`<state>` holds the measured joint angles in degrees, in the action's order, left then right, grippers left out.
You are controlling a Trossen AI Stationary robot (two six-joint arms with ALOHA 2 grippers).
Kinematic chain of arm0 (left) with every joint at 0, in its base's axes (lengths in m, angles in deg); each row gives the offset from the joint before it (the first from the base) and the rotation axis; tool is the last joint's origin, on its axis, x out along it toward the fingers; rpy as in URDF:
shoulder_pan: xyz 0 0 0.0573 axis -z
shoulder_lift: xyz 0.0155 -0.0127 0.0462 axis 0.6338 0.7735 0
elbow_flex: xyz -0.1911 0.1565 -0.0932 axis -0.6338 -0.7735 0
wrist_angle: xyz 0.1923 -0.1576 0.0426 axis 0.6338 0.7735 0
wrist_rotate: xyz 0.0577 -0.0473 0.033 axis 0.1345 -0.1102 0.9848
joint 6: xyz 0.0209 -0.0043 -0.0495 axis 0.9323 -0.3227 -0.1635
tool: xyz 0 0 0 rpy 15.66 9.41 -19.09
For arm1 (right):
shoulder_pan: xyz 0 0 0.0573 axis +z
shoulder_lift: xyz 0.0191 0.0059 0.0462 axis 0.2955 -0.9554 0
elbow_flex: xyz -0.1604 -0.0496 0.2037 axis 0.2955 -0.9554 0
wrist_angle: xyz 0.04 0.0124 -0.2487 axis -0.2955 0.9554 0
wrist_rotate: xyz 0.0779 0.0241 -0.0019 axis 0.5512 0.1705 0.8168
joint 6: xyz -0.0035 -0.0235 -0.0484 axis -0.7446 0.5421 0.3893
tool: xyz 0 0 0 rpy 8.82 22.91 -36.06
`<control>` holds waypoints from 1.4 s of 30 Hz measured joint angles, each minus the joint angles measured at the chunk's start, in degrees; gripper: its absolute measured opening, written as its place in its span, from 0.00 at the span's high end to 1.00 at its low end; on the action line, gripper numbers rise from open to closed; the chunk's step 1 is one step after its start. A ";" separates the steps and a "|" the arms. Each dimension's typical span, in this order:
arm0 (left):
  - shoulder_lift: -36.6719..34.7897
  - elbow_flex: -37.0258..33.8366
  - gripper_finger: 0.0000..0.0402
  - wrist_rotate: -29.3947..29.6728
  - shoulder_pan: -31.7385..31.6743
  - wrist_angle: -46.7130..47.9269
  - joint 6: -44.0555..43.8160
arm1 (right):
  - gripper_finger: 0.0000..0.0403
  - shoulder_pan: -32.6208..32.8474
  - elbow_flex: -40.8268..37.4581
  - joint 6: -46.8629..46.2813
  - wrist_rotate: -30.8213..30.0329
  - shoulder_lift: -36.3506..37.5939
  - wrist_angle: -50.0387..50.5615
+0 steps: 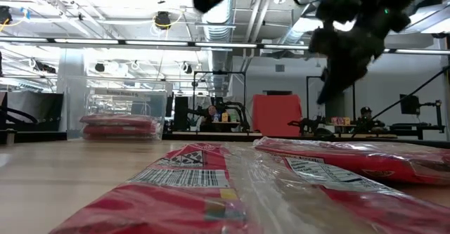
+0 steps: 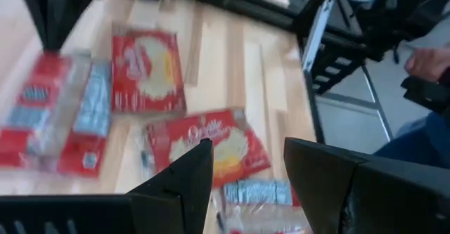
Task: Sort popcorn bags into baskets
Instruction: Put the red popcorn bag into the transparent bin
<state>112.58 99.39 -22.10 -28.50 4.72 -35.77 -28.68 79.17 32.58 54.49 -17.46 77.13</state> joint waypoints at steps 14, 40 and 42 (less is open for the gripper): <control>-0.13 -18.17 0.60 -1.90 1.39 -19.31 -12.38 | 0.96 5.63 -4.98 -11.85 -9.91 -12.63 -15.72; -0.13 -23.53 0.60 6.48 -0.23 -16.28 -19.89 | 0.96 13.37 16.49 -8.96 1.24 -24.23 -18.39; -0.13 -23.53 0.60 12.22 -0.28 -10.26 -23.75 | 0.96 14.69 16.48 -7.65 -1.42 -23.51 -15.70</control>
<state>112.45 75.86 -9.88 -28.78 -5.54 -59.52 -13.98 95.65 24.93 53.07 -40.97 61.43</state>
